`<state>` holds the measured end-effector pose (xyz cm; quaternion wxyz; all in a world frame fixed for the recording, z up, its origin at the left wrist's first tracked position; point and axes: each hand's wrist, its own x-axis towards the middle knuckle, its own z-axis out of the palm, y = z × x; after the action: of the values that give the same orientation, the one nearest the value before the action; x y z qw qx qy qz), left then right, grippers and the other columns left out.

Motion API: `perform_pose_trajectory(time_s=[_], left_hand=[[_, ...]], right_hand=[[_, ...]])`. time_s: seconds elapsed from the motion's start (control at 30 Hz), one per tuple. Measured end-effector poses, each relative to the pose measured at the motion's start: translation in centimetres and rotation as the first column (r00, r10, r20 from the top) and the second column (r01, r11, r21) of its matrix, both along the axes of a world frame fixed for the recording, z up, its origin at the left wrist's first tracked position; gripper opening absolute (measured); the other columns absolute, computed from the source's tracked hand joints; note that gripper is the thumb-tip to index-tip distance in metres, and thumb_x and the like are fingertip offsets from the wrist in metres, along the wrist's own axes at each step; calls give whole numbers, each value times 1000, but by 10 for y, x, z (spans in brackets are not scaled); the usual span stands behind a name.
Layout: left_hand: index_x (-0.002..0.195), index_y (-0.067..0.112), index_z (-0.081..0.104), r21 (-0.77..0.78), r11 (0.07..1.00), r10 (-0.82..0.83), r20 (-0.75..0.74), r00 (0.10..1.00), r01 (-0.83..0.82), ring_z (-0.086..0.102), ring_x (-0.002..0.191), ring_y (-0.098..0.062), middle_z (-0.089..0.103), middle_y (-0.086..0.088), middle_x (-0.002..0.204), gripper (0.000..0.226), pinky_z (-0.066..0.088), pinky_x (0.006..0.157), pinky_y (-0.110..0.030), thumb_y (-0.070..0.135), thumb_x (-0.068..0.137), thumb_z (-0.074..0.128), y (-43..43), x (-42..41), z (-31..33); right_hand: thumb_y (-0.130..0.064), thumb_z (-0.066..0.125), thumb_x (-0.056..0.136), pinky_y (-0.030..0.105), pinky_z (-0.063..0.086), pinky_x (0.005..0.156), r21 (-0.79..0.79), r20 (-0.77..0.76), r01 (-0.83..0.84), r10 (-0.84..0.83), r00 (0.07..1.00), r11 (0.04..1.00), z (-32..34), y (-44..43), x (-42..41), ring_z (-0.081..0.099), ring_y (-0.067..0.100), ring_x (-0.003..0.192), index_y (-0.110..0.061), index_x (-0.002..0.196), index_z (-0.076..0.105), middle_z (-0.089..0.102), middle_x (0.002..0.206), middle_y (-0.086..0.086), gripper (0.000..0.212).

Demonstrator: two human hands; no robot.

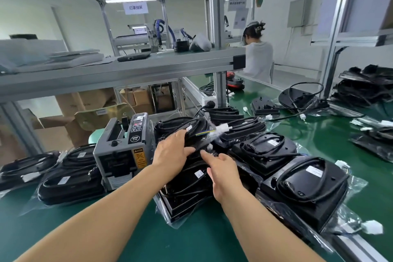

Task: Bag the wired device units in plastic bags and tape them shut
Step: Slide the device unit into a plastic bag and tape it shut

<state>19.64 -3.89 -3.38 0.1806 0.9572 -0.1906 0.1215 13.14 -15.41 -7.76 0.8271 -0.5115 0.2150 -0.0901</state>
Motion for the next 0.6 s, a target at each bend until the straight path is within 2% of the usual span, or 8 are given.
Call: perform_pose_trajectory(time_s=[0.1, 0.13, 0.2, 0.27, 0.33, 0.43, 0.53, 0.6], left_hand=[[144, 21, 43, -166, 986, 8, -33, 999, -13, 52, 127, -29, 57, -5, 139, 57, 40, 94, -37, 38, 94, 62, 15, -29, 15], [142, 23, 45, -208, 978, 0, -30, 1000, -7, 52, 126, -28, 59, -4, 137, 54, 39, 92, -35, 38, 93, 62, 19, -42, 19], [134, 30, 50, -286, 958, -18, -13, 1000, 14, 55, 123, -23, 62, 3, 130, 45, 42, 94, -35, 39, 92, 63, 27, -71, 23], [122, 38, 53, -356, 934, -10, 26, 1000, 19, 57, 113, -13, 64, 15, 116, 36, 46, 91, -34, 40, 89, 66, 36, -99, 24], [125, 41, 51, -411, 912, 42, 82, 996, -4, 53, 111, -4, 59, 23, 116, 42, 40, 87, -24, 38, 87, 69, 46, -124, 20], [139, 26, 47, -386, 922, 101, 180, 978, -24, 49, 123, -5, 51, 21, 134, 60, 34, 86, -14, 28, 85, 73, 58, -157, 5], [132, 6, 59, -330, 944, 43, 192, 980, 23, 56, 121, -12, 57, 6, 135, 72, 43, 83, -15, 15, 67, 89, 70, -187, -15], [134, 16, 61, -329, 942, -15, 160, 987, 67, 60, 122, -8, 56, 8, 140, 71, 48, 84, -13, 29, 70, 87, 81, -204, -26]], right_hand=[[-37, 87, 73, 33, 35, 110, -49, 123, -93, 99, 988, 994, 11, 10, -2, 43, 18, 136, -15, 147, 35, 41, 146, 2, 93], [-38, 89, 68, 27, 40, 100, -63, 183, -112, 121, 975, 992, 19, 13, -5, 49, 16, 131, -20, 142, 41, 47, 143, -2, 90], [-33, 89, 62, 23, 50, 84, -75, 338, -168, 183, 923, 983, 38, 21, -12, 65, 20, 110, -24, 120, 53, 68, 120, -1, 68], [-29, 87, 65, 31, 56, 82, -66, 445, -216, 222, 868, 974, 52, 31, -23, 70, 25, 100, -18, 124, 53, 73, 110, 8, 69], [-30, 87, 63, 32, 57, 80, -87, 511, -242, 252, 822, 966, 60, 44, -39, 71, 24, 94, -19, 121, 55, 73, 106, 12, 67], [-23, 88, 61, 27, 57, 75, -129, 522, -259, 287, 803, 957, 56, 66, -67, 73, 21, 88, -30, 109, 64, 75, 101, 10, 54], [-18, 84, 60, 33, 60, 74, -234, 420, -193, 278, 864, 953, 45, 78, -88, 74, 27, 87, -30, 101, 68, 76, 93, 9, 46], [-20, 79, 62, 43, 60, 83, -371, 354, -213, 349, 868, 904, 35, 74, -99, 72, 33, 92, -23, 105, 68, 75, 94, 12, 45]])
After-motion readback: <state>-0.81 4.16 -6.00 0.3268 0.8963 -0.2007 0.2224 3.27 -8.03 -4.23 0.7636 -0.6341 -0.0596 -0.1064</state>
